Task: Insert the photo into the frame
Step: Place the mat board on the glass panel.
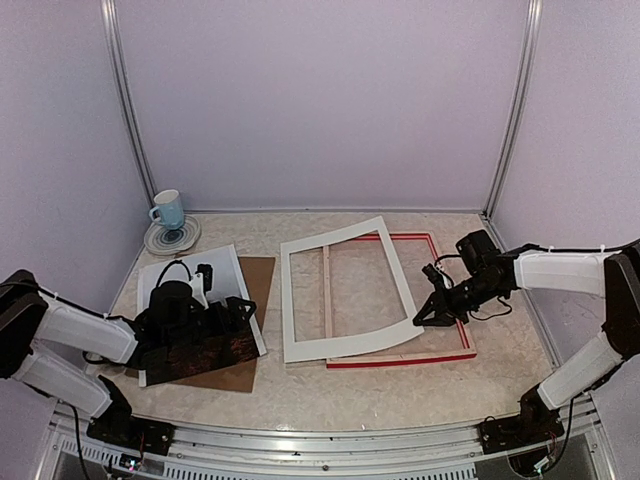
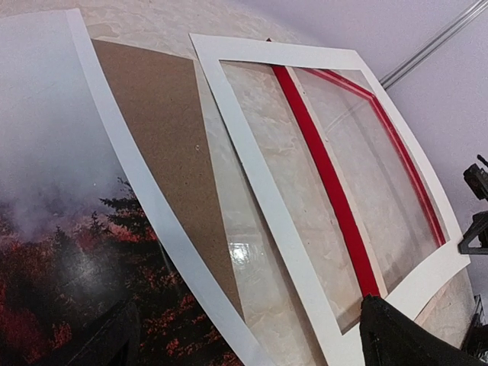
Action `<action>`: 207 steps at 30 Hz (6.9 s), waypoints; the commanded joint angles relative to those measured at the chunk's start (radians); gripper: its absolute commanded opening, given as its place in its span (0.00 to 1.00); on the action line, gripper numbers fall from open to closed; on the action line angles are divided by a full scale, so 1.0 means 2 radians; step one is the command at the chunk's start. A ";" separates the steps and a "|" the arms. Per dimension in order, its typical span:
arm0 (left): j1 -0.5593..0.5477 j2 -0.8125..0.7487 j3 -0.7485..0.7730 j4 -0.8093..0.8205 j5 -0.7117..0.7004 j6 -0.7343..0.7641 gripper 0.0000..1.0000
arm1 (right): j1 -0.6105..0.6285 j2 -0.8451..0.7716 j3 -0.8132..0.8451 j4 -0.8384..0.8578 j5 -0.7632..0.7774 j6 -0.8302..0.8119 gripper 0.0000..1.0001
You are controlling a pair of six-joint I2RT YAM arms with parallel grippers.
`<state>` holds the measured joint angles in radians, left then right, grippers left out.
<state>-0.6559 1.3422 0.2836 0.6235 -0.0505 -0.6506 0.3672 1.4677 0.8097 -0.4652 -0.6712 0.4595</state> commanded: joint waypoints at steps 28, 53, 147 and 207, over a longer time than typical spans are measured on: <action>0.026 0.021 0.053 -0.019 0.035 0.048 0.99 | -0.051 -0.032 -0.012 -0.093 0.117 -0.055 0.01; 0.047 0.058 0.036 0.034 0.063 0.042 0.99 | -0.052 -0.027 0.011 -0.142 0.188 -0.057 0.01; 0.055 0.056 0.035 0.034 0.073 0.037 0.99 | -0.052 -0.114 0.125 -0.292 0.216 -0.097 0.10; 0.055 0.070 0.036 0.043 0.078 0.030 0.99 | -0.053 -0.146 0.148 -0.306 0.194 -0.105 0.11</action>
<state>-0.5549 1.4693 0.3614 0.6830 0.0978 -0.5831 0.2733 1.1999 1.1076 -1.0859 -0.2806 0.2443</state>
